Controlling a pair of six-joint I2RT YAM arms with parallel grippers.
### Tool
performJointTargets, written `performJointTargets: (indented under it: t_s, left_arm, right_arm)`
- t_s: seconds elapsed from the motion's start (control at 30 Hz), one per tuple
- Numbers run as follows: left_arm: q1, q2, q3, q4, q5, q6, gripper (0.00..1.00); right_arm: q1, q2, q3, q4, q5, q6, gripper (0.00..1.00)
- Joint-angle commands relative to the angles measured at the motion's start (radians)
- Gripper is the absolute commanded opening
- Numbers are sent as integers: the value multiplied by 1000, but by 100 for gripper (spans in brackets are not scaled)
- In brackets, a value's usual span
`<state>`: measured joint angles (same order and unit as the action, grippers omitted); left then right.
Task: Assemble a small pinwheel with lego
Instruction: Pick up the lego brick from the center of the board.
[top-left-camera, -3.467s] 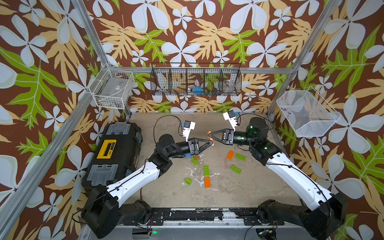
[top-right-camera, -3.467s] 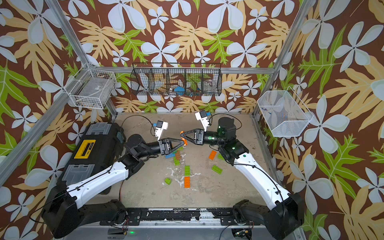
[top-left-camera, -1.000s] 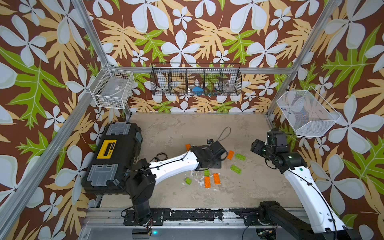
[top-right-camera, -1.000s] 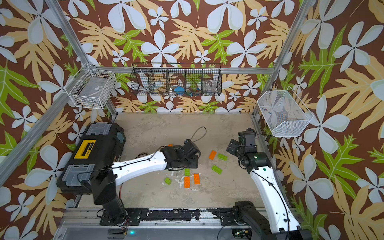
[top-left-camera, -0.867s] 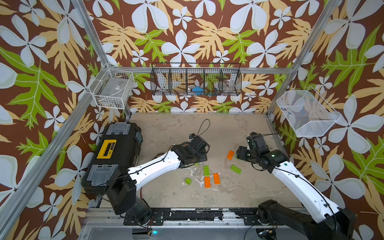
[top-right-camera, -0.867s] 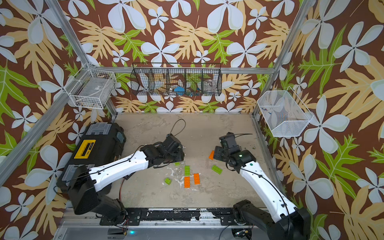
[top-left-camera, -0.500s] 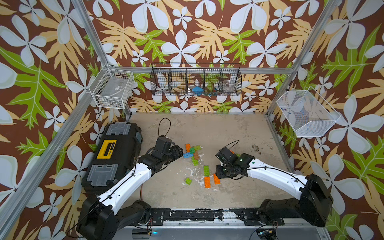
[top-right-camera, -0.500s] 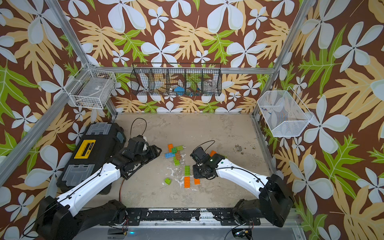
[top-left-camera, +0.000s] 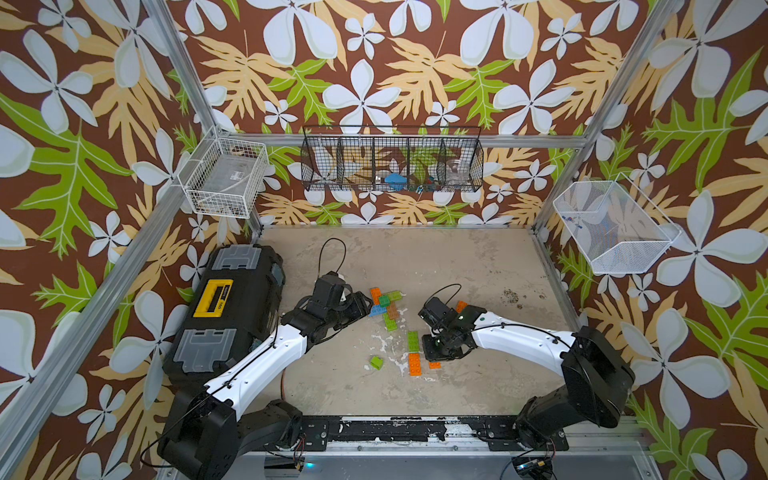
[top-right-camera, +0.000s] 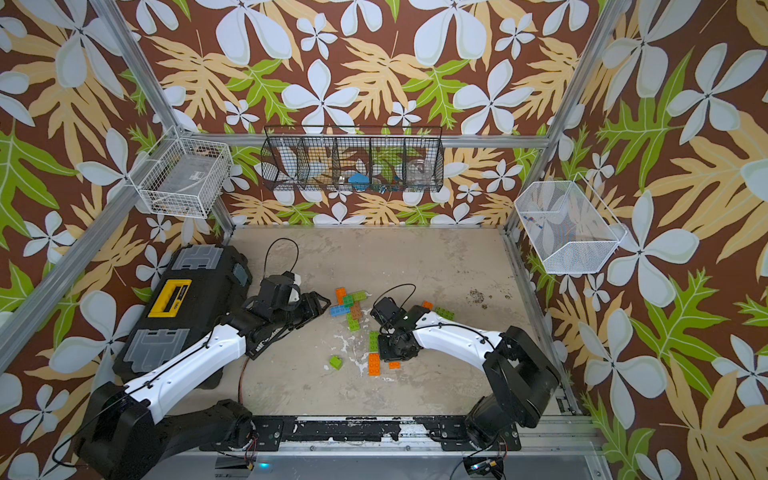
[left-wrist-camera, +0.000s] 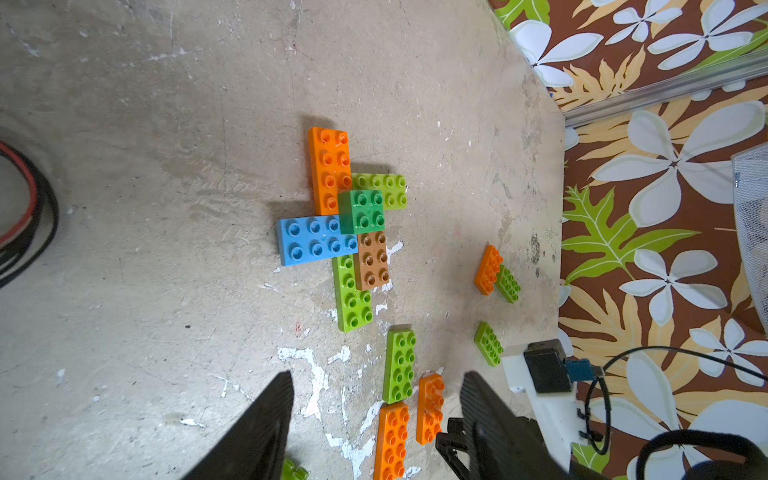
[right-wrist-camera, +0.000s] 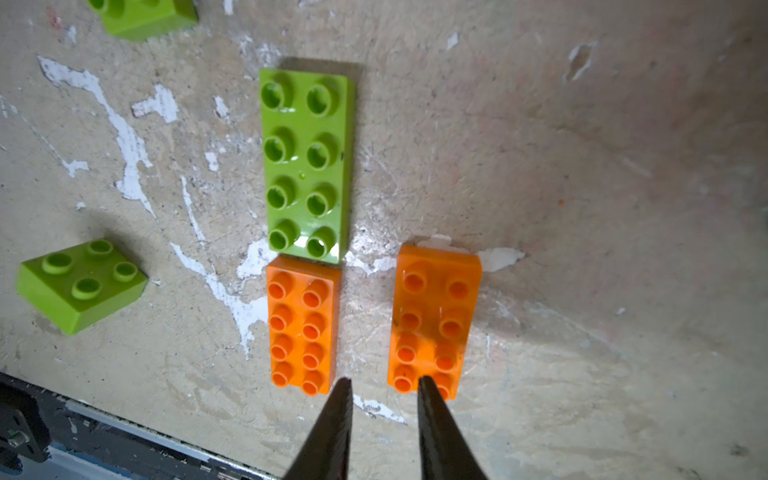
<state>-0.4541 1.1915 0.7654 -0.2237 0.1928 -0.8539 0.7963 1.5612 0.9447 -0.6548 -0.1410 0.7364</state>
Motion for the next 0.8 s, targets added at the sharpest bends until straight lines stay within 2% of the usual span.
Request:
performJointTargets:
  t_s: [0.0, 0.63, 0.77]
  left_arm:
    - [2, 8, 8, 24, 16, 28, 67]
    - [3, 19, 2, 37, 28, 33, 67]
    - [4, 17, -1, 38, 30, 32, 67]
  right_arm:
    - [1, 26, 12, -4, 34, 3, 28]
    - [2, 92, 17, -9, 44, -2, 23]
    - [11, 90, 21, -40, 77, -3, 23]
